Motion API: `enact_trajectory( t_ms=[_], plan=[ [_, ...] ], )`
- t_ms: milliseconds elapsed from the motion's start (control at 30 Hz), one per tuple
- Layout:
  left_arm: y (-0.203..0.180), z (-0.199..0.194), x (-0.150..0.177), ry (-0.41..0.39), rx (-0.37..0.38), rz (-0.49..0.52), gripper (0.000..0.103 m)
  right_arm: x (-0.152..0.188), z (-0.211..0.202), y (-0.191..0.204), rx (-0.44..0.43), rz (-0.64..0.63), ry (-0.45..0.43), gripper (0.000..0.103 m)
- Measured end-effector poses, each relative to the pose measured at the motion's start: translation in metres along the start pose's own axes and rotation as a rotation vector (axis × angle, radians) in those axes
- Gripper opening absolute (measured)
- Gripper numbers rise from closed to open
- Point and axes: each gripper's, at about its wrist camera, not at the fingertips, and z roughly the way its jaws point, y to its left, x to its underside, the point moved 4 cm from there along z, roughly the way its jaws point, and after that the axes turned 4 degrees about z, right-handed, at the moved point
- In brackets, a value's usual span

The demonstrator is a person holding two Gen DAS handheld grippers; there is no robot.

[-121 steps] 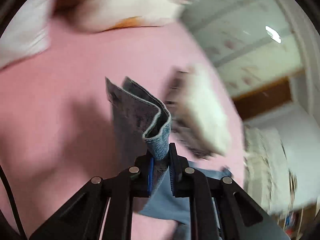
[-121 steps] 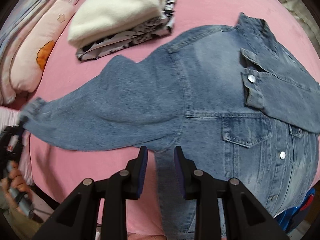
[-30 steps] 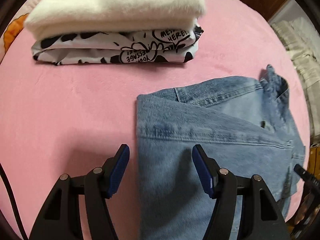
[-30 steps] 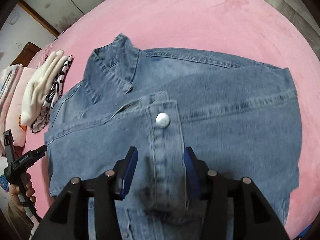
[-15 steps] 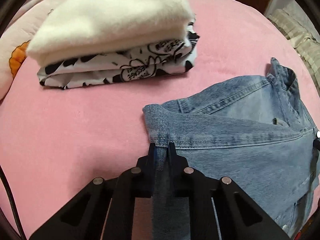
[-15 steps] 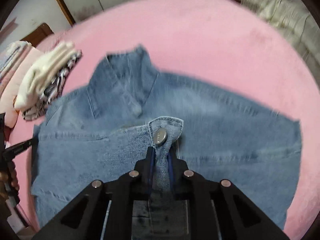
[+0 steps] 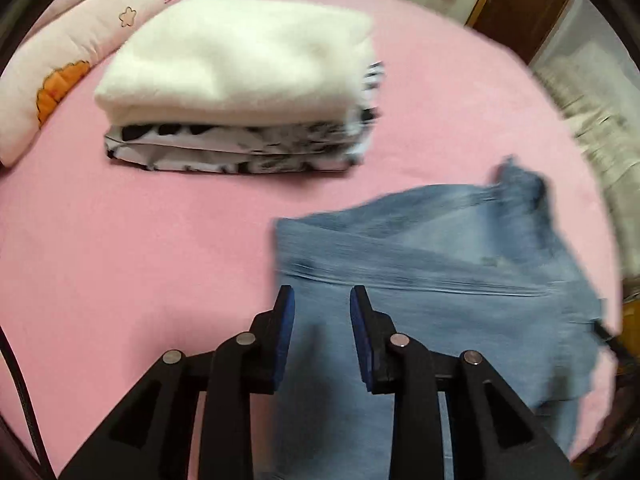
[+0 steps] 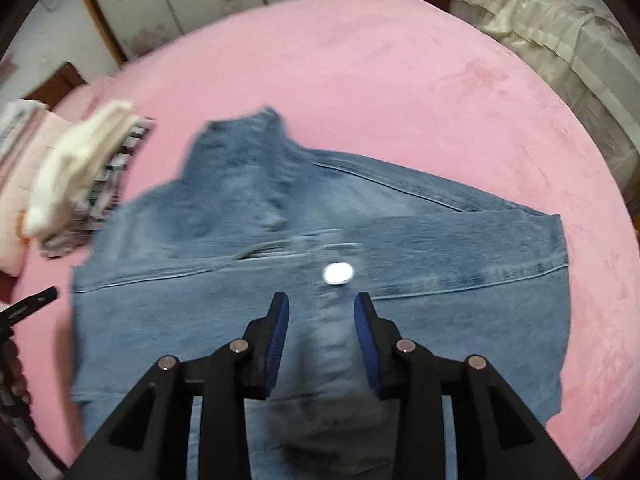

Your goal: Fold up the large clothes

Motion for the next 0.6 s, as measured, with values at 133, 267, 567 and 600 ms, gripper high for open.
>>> enact_trajectory(
  t_ms=[133,267,567,600],
  plan=[
    [-0.049,-0.003,0.032,-0.010,0.118,-0.016,0.027,0.027,0.008,0.061,-0.098,-0.108,0.036,0.034],
    [-0.078,0.019,0.066,0.056,0.161,-0.048,0.027,0.049,0.033,0.114,-0.156,-0.209,0.059,0.034],
    [-0.052,0.044,0.102,0.123,0.050,0.018,0.027,0.058,0.068,0.055,0.066,-0.231,0.072,0.031],
    [-0.046,0.043,0.102,0.125,0.048,0.019,0.027,0.056,0.066,0.035,0.095,-0.204,0.064,0.031]
  ],
)
